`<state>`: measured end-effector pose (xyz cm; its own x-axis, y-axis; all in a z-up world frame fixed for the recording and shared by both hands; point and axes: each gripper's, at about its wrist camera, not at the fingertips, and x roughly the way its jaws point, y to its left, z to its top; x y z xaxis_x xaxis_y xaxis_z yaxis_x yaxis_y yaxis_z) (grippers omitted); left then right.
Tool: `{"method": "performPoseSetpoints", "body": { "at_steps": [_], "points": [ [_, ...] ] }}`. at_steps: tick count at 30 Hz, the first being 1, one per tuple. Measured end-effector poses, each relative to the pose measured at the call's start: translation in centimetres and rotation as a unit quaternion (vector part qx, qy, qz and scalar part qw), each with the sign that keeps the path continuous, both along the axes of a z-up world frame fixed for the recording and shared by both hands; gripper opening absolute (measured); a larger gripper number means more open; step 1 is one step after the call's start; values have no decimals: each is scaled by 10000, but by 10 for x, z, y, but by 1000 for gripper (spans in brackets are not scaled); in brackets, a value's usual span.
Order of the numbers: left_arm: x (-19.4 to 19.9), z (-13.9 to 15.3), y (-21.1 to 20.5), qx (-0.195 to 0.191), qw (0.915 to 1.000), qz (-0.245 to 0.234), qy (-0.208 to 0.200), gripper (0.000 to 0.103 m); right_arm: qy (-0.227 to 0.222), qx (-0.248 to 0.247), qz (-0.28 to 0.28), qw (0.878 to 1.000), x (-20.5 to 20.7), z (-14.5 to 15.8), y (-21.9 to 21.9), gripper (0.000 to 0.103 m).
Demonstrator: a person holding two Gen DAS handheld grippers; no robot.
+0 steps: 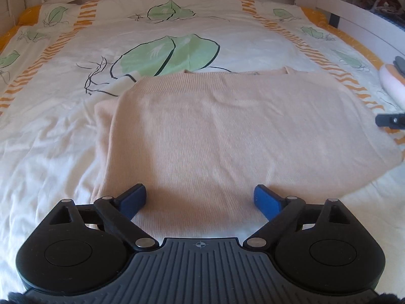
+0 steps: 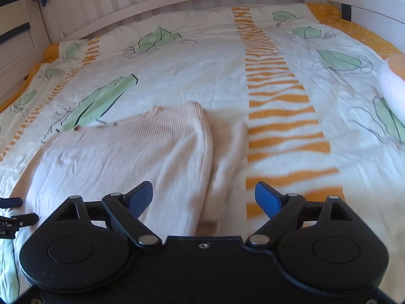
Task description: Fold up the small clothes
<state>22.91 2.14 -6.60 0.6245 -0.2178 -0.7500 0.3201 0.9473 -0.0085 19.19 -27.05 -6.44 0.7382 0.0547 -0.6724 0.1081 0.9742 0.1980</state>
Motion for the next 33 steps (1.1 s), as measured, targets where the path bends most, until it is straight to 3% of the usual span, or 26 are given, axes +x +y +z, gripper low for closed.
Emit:
{"method": "performPoseSetpoints", "body": {
  "at_steps": [5,8,15,26,33],
  "points": [
    [-28,3,4,-103,9998,98,113,93,294,271,-4,9992,-30,-8,2,95],
    [-37,-6,6,-169,9985,181,485,94,559,417,22,9976,-39,-18,4,98],
    [-40,-10,6,-90,9978,216,612,99,850,-618,673,9922,-41,-30,36,103],
    [-36,-12,7,-132,9968,182,761,102,1274,-381,808,9878,-29,-25,28,103],
    [-39,-10,9,-191,9970,158,732,102,1284,113,783,9886,-28,-15,15,103]
  ]
}}
